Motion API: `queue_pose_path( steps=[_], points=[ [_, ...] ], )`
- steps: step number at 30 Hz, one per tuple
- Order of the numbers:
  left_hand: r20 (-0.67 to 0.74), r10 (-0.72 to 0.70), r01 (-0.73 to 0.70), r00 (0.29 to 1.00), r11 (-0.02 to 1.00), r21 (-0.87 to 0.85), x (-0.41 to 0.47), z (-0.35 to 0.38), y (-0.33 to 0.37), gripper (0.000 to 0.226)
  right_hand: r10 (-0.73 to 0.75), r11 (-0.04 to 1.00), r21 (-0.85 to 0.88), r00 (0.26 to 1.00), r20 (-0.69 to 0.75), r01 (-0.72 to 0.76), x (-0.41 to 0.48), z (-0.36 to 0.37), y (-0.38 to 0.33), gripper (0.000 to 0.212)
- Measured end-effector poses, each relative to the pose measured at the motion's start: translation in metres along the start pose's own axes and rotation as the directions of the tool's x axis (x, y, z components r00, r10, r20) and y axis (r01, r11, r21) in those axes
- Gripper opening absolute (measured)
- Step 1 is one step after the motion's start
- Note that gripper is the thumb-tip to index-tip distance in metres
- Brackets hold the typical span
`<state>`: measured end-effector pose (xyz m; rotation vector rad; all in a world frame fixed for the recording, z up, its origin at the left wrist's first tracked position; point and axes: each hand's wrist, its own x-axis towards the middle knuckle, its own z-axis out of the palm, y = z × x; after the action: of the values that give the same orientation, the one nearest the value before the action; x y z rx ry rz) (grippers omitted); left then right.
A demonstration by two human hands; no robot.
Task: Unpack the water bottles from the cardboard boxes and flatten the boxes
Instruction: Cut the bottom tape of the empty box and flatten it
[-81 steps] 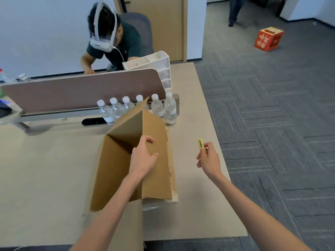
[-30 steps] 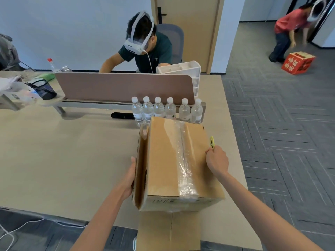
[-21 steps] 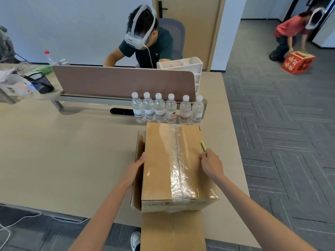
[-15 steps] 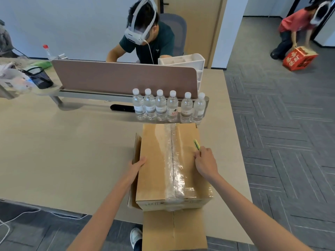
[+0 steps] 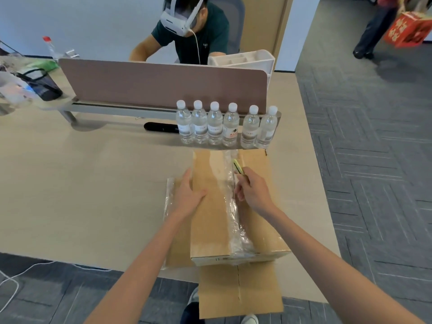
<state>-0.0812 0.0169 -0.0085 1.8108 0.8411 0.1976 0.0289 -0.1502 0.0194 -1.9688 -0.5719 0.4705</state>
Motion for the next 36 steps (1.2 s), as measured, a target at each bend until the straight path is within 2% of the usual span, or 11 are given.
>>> queue_pose_path(
  steps=[2,6,9,13,19,23,27,36],
  points=[
    [0.016,0.075,-0.076,0.997,0.989,0.130,0.015,0.002,0.008,0.088,0.080,0.990,0.111,0.995,0.063,-0.087,0.006,0.000,-0.009,0.015],
    [0.078,0.200,-0.215,0.977,0.893,0.395,0.044,0.008,0.021,0.076,0.169,0.969,0.158,0.975,0.143,-0.191,0.018,-0.006,-0.017,0.023],
    [0.150,0.288,-0.324,0.946,0.824,0.465,0.064,0.014,0.028,0.069,0.229,0.958,0.146,0.967,0.115,-0.245,0.025,-0.011,-0.020,0.036],
    [0.229,0.340,-0.409,0.912,0.754,0.514,0.089,0.021,0.031,0.062,0.262,0.965,0.022,0.965,-0.003,-0.262,0.041,-0.009,-0.017,0.038],
    [0.390,0.468,-0.609,0.793,0.580,0.541,0.120,0.023,0.027,0.049,0.202,0.952,-0.201,0.967,-0.155,-0.231,0.062,0.000,-0.025,0.020],
    [0.422,0.546,-0.682,0.724,0.478,0.553,0.133,0.020,0.018,0.047,0.125,0.850,-0.493,0.980,-0.154,-0.186,0.073,0.009,-0.030,0.024],
    [0.405,0.567,-0.686,0.718,0.473,0.553,0.134,0.021,0.011,0.050,0.138,0.786,-0.583,0.977,-0.162,-0.208,0.078,0.014,-0.034,0.027],
    [0.364,0.586,-0.681,0.724,0.525,0.510,0.133,0.020,0.012,0.049,0.105,0.745,-0.631,0.972,-0.209,-0.216,0.082,0.020,-0.042,0.025]
  ],
)
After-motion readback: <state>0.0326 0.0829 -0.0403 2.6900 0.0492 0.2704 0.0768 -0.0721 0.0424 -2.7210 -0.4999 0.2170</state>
